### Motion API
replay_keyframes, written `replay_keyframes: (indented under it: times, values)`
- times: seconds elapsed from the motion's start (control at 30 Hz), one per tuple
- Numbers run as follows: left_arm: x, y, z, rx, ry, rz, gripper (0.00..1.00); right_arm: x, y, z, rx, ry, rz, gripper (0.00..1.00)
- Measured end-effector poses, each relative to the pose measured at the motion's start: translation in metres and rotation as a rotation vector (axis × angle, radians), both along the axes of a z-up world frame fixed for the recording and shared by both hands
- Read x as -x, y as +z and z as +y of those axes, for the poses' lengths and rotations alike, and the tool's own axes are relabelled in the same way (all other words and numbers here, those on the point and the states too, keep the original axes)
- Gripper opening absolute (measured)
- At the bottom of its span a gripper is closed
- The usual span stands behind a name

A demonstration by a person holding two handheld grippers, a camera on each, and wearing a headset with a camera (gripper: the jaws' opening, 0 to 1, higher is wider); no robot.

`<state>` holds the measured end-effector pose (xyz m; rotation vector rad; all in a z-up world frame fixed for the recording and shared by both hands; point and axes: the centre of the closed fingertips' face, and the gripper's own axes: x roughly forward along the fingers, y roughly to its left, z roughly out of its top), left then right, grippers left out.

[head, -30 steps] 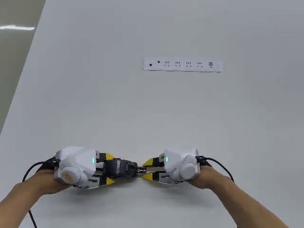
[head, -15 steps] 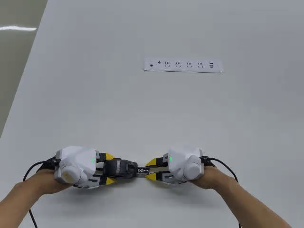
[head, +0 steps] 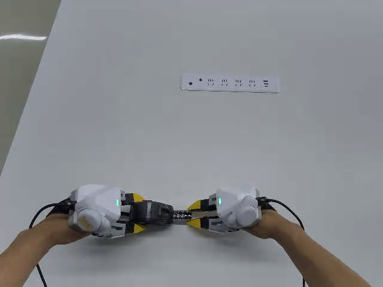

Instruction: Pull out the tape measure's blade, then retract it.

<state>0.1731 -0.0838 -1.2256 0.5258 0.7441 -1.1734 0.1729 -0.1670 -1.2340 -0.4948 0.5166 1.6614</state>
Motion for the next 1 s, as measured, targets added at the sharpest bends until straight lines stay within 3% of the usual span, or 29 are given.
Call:
replay_keyframes:
  times: [1.0]
  values:
    - [0.000, 0.000, 0.000, -0.004, 0.000, 0.003, 0.29, -0.002, 0.000, -0.021, 0.012, -0.006, 0.000, 0.11]
